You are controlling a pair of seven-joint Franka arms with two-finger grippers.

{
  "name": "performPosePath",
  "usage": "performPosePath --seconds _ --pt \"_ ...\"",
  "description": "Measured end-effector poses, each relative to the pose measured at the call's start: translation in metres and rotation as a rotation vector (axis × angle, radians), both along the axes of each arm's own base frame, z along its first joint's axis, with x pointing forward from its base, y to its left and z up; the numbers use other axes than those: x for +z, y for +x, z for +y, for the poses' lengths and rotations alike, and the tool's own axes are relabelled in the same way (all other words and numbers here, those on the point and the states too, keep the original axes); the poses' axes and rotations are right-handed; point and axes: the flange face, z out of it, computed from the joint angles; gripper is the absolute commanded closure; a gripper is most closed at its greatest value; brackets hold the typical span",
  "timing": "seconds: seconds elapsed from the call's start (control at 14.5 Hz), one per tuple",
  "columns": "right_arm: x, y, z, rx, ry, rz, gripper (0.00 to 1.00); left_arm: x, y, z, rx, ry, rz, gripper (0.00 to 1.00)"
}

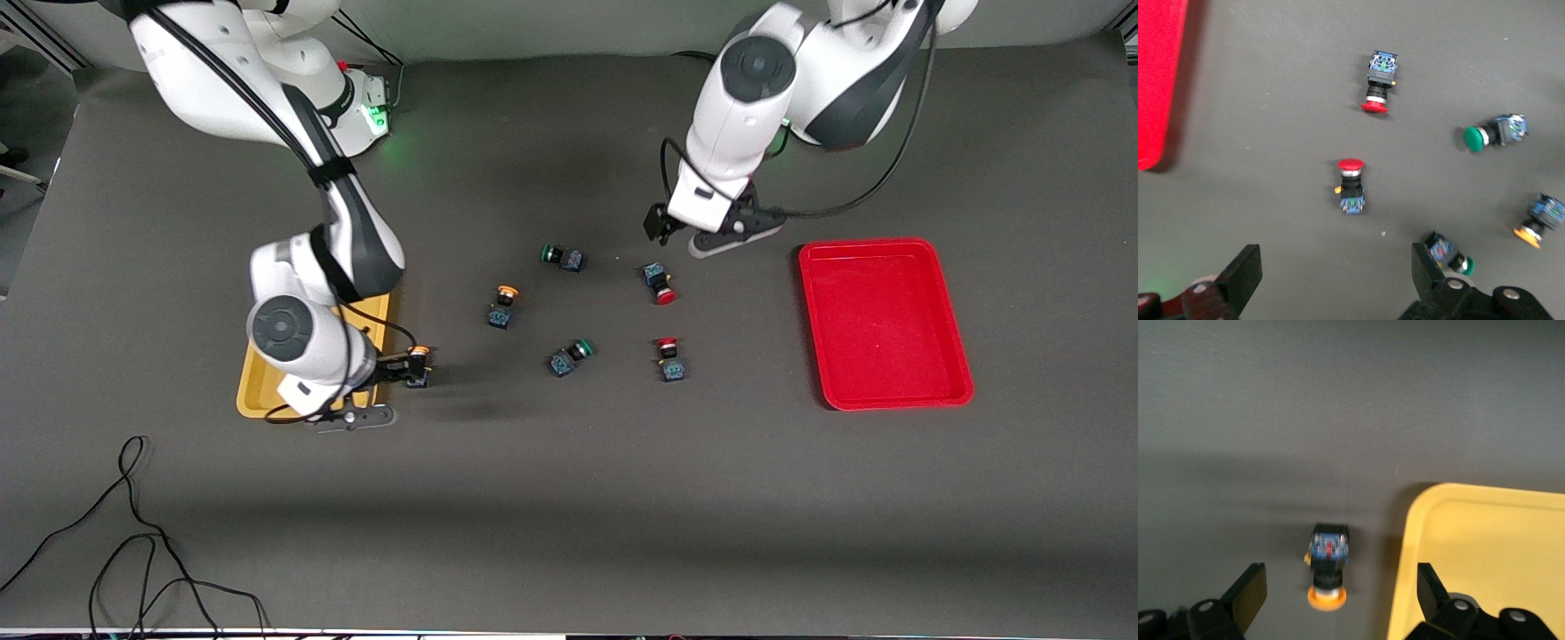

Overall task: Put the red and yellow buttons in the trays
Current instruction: 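Reach the right gripper to a yellow button while the left gripper reaches a red button, then close the right gripper on the yellow button while the left gripper grasps the red button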

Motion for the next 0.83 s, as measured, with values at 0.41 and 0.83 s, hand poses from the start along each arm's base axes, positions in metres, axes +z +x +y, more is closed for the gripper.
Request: performPosePath --seconds 0.41,0.83 --pt "-0.062 -0.030 -0.012 -0.078 0.040 -0.008 0.00 -0.140 -0.010 -0.021 0.049 0.013 -0.025 0.00" --pt "-0.060 -0.037 0.016 -0.081 0.076 -0.003 0.00 -0.215 -0.020 -0.028 -0.045 0.065 -0.039 0.19"
